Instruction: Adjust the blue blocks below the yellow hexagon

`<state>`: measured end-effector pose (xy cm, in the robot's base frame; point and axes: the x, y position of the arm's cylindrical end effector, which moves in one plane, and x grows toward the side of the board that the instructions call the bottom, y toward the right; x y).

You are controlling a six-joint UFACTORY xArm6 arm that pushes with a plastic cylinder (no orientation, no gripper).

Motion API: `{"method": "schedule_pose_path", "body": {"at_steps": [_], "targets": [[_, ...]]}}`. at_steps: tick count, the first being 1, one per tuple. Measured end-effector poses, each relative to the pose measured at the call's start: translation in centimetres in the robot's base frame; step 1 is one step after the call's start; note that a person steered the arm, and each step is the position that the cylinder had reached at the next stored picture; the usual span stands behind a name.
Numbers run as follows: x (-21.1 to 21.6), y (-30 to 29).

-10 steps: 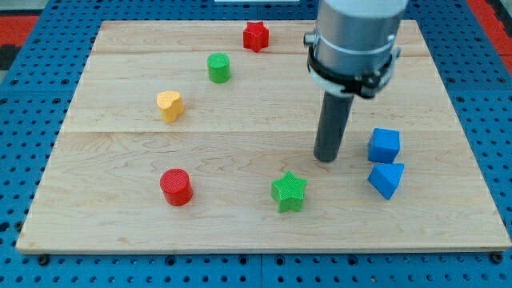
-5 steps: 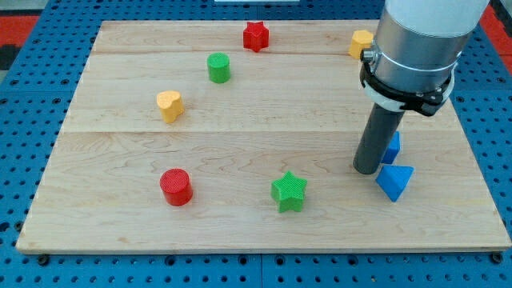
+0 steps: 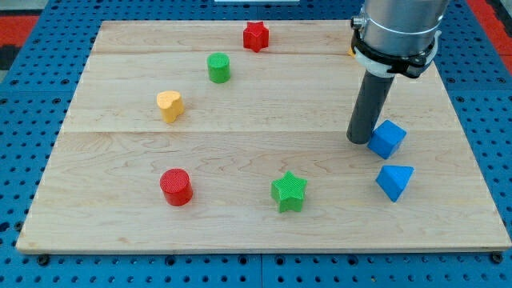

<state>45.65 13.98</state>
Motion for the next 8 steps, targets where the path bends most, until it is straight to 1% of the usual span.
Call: {"method": "schedule_pose_path", "body": {"at_steps": [5, 8], "targets": [[-0.9, 0.0], [-3.5, 0.0]]}}
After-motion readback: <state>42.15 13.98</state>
